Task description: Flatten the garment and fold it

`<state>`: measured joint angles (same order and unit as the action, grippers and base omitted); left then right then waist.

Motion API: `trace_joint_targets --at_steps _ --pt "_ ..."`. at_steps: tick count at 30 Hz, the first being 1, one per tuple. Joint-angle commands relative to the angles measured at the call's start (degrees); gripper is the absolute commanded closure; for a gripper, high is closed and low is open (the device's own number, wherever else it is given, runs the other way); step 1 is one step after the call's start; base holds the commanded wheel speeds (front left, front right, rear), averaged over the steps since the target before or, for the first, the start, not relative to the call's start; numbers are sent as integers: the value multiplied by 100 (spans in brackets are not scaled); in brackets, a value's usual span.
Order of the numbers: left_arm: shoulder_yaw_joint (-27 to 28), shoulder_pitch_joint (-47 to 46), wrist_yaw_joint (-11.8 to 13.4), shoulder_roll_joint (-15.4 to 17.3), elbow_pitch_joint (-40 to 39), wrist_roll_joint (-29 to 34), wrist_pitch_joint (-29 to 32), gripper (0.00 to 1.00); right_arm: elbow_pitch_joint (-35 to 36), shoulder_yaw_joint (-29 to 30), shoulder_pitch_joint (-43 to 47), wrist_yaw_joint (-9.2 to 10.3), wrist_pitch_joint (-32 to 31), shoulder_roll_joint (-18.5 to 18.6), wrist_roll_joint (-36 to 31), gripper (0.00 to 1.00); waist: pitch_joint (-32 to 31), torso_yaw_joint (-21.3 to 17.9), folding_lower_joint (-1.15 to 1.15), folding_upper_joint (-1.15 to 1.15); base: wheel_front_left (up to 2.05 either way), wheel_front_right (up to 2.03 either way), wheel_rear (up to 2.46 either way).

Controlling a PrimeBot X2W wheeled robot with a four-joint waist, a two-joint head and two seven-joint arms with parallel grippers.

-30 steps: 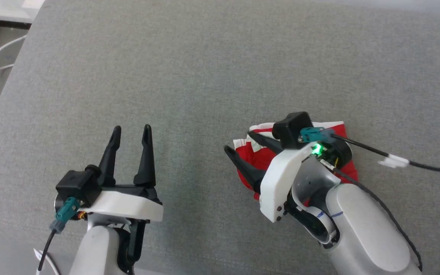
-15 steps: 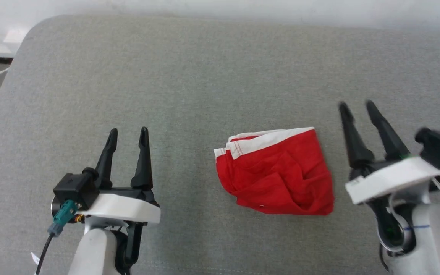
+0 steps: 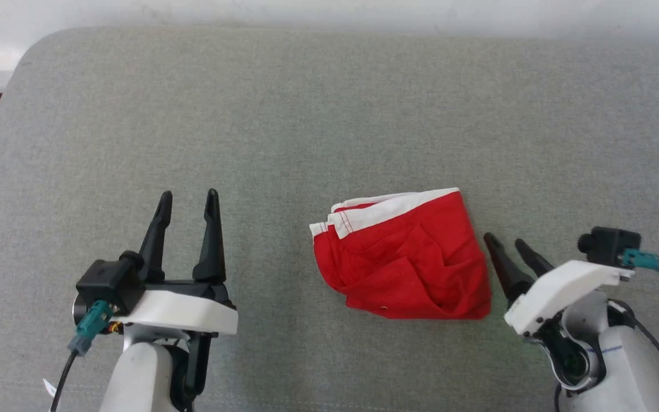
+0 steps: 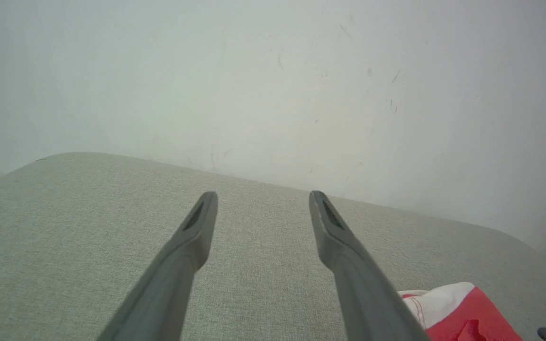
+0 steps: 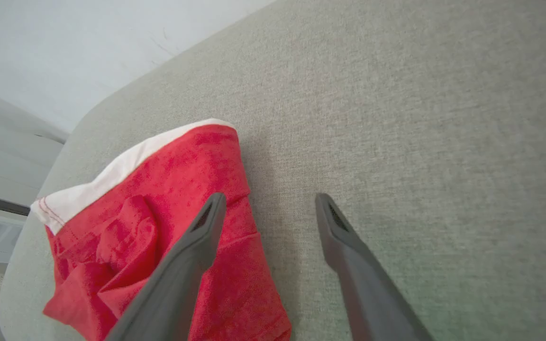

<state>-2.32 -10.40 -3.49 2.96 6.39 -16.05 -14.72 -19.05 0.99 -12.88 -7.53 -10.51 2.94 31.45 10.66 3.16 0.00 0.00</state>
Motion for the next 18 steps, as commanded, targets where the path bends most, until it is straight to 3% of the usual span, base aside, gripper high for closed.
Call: trace_joint_targets --at_steps 1,8,9,11,13,14,18 --pt "9 43 -37 -8 -22 44 -28 0 -152 -89 -208 4 -122 -6 54 0 53 37 0 0 0 0 0" --pt "-20 10 -42 -8 6 23 -28 0 -728 -519 -512 4 -766 -6 368 0 121 148 0 0 0 0 0" --pt "-27 10 -42 -8 17 18 -28 0 -799 -582 -529 4 -897 -6 380 4 118 164 0 0 0 0 0" --pt "-40 18 -39 -8 40 7 -28 0 -922 -658 -551 4 -1121 -6 372 59 106 191 0 0 0 0 0" --pt "-53 29 -36 -8 60 1 -28 0 -974 -713 -567 4 -1262 -6 328 92 86 208 0 0 0 0 0" --pt "-57 37 -34 -8 68 0 -28 0 -977 -738 -571 4 -1310 -6 310 100 73 211 0 0 0 0 0" --pt "-19 108 -13 -8 82 1 -28 0 -778 -947 -629 4 -1424 -6 49 100 -1 113 0 0 0 0 0"
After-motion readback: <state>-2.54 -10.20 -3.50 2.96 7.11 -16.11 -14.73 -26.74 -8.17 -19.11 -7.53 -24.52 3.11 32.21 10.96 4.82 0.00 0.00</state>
